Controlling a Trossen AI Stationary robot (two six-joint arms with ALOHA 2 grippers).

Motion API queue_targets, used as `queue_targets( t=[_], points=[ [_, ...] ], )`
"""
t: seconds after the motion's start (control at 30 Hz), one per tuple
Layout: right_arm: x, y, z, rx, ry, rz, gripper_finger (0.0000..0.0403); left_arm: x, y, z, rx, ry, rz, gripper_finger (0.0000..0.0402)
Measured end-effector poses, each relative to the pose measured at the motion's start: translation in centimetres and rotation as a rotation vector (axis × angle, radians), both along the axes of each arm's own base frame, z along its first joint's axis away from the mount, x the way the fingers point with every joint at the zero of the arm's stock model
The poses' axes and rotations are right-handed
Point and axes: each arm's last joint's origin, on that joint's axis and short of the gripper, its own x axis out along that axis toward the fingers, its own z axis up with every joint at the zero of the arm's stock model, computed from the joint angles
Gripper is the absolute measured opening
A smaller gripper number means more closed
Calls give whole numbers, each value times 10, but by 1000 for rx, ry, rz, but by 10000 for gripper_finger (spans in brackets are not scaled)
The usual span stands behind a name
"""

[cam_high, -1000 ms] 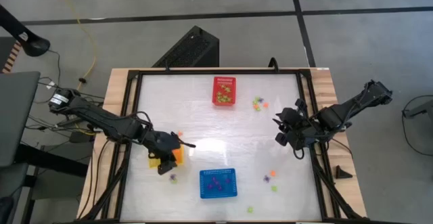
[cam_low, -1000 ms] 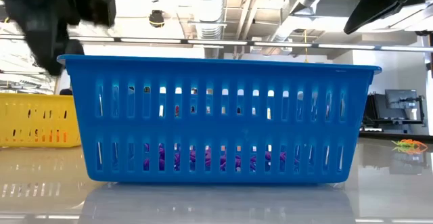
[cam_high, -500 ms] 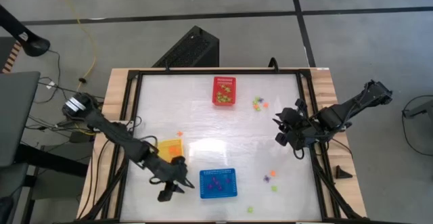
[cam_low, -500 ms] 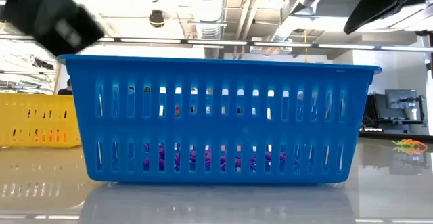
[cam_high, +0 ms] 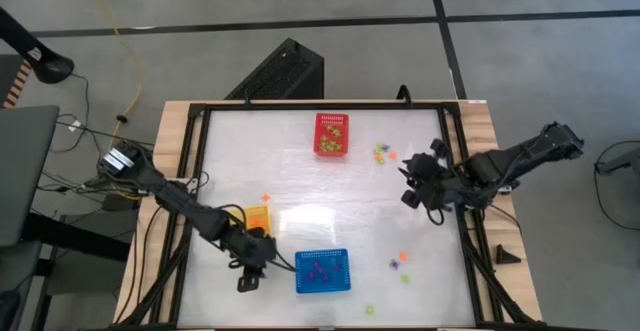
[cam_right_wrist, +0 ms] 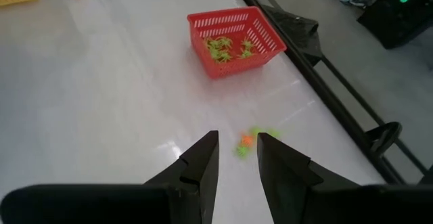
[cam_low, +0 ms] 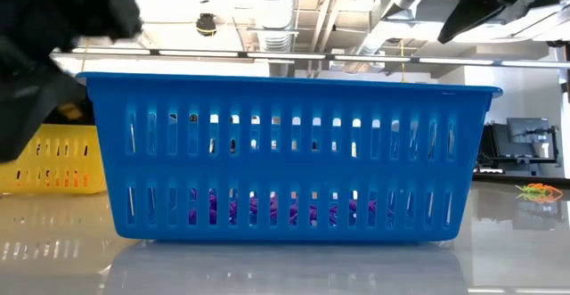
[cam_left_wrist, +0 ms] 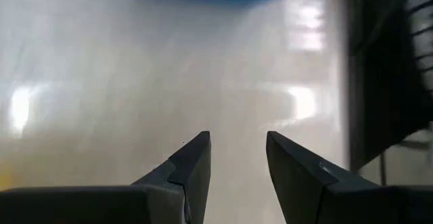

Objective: Sort Halloween decoration
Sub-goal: Put the purple spider toy into the blue basket

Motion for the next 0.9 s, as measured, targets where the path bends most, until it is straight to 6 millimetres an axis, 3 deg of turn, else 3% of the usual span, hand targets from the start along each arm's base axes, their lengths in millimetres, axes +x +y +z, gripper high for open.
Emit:
queue_targets(
  t=[0.17,0.53,0.9],
  points=[
    [2,-5,1,-16,6,-15,134,-12,-2,-10,49,132,30,132],
    [5,-16,1,-21,11,-76,134,-18,-20,4,251,32,-10,101],
    [5,-16,1,-17,10,-80,134,-24,-36,-4,301,-7,-39,86]
  ],
)
